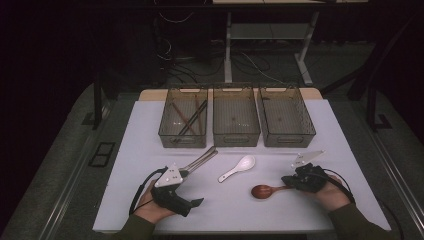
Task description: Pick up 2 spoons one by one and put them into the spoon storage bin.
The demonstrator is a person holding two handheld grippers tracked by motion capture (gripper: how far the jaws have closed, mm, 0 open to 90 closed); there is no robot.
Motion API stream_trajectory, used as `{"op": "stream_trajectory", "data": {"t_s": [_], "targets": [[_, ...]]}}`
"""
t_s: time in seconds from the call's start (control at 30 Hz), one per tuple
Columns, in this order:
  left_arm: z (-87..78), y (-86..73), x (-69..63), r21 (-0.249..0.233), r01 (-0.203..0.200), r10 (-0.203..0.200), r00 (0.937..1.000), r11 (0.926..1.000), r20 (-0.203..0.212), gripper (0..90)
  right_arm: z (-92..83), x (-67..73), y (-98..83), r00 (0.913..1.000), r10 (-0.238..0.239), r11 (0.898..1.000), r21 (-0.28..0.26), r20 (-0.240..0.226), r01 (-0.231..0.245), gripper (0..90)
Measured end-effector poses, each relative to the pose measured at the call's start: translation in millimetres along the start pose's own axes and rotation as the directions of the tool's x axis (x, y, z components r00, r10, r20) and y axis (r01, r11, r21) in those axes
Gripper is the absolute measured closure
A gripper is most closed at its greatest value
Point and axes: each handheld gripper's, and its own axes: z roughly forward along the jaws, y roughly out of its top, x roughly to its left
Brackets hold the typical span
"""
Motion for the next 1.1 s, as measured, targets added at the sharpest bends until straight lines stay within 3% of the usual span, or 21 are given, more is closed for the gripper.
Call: {"op": "stream_trajectory", "data": {"t_s": [0.17,0.33,0.47,0.7,0.87,1.1], "targets": [[-0.5,0.1,-0.6,-0.005,0.002,-0.002,1.0,1.0,-0.001,0.0,-3.5,-3.9,-0.4,0.9996,0.024,0.999,-0.04,-0.014,-0.024,87.1],[-0.8,-0.1,0.8,-0.006,0.002,-0.002,1.0,1.0,0.004,0.0,-5.7,-3.8,6.8,0.9964,0.036,0.991,-0.126,-0.077,-0.045,66.3],[-1.1,-0.6,1.7,-0.012,0.011,-0.011,0.9999,0.9999,0.005,0.0,-1.1,2.4,12.7,0.9917,0.019,0.989,-0.146,-0.127,-0.037,55.0],[-2.8,-1.4,5.6,-0.017,0.019,-0.019,0.9998,0.9997,0.005,0.0,12.0,18.1,24.4,0.9802,-0.039,0.99,-0.142,-0.194,0.011,47.8],[-2.8,-1.7,5.9,-0.019,0.02,-0.02,0.9998,0.9996,0.009,0.0,18.4,24.6,26.2,0.9731,-0.076,0.991,-0.124,-0.218,0.049,46.3],[-2.0,-2.1,8.6,-0.016,0.024,-0.024,0.9997,0.9996,0.005,0.0,21.9,27.9,24.3,0.9698,-0.107,0.991,-0.099,-0.219,0.087,45.5]]}}
